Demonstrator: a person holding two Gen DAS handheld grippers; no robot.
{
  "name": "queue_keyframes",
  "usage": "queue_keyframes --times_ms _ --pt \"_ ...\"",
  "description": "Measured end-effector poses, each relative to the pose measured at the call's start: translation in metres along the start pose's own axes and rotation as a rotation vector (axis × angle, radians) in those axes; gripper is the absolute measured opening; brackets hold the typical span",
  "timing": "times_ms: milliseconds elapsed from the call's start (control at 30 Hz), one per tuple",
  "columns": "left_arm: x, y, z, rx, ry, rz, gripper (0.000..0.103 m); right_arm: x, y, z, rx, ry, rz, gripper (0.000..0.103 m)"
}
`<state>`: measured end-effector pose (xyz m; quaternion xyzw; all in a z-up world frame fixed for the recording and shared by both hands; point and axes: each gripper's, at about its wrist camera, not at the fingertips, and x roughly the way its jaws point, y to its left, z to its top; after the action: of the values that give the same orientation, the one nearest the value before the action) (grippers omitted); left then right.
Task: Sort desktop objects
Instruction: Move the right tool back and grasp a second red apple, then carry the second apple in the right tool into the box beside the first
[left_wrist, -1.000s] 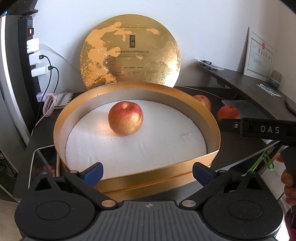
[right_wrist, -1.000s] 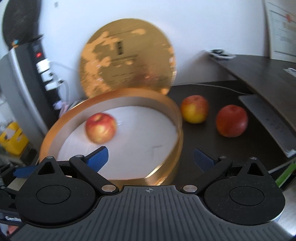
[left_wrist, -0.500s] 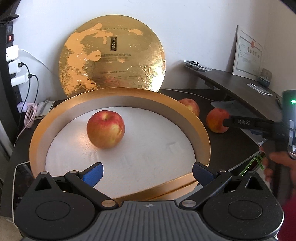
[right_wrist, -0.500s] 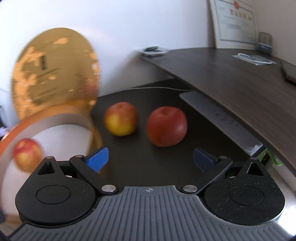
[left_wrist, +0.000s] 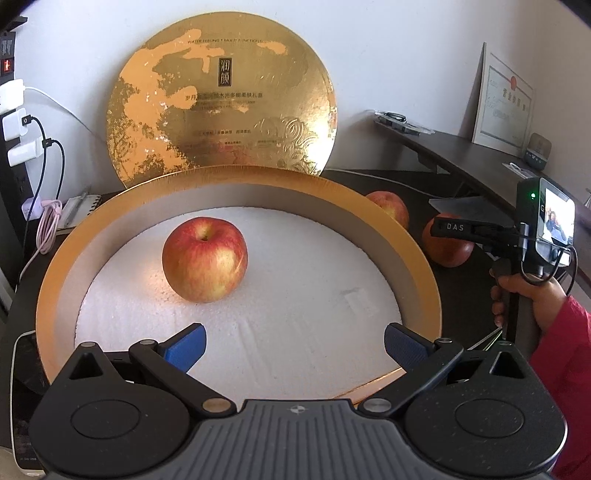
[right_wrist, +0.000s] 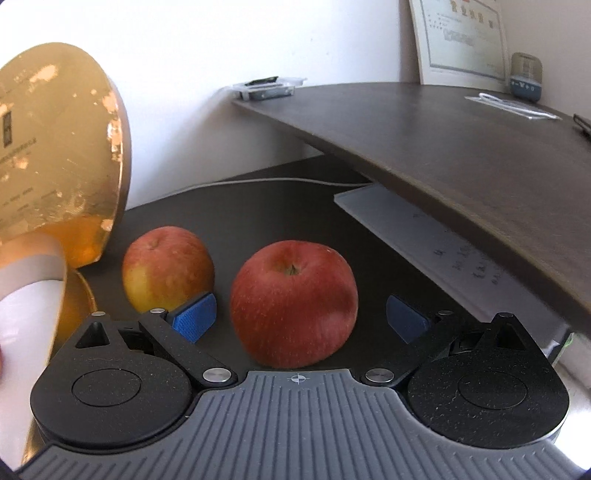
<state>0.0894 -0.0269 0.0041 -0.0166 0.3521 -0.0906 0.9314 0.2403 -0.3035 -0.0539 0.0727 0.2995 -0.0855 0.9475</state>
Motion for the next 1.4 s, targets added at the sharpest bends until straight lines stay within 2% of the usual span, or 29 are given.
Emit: queue_keyframes --times_ms 500,633,833,1100,1400 --pt "0.002 0.003 -0.002 -0.012 0.014 0.010 0.102 0.032 0.008 -0.004 -0.083 0.029 -0.018 0.098" --pt "0.001 0.005 -0.002 -0.018 0.016 0.017 0.102 0.034 0.011 -0.003 -0.089 0.051 -0.017 0.088" --pt "-0.004 0.008 -0.005 -0.024 0.012 0.022 0.102 0.032 0.011 -0.001 -0.067 0.085 -0.021 0.087" --pt "-0.020 0.008 -0.009 -0.015 -0.008 0.007 0.102 0.003 0.012 -0.013 -0.058 0.106 0.034 0.087" --pt "-0.053 0.014 -0.025 0.001 -0.053 -0.020 0.102 -0.068 0.028 -0.008 -0.108 0.036 0.072 0.087"
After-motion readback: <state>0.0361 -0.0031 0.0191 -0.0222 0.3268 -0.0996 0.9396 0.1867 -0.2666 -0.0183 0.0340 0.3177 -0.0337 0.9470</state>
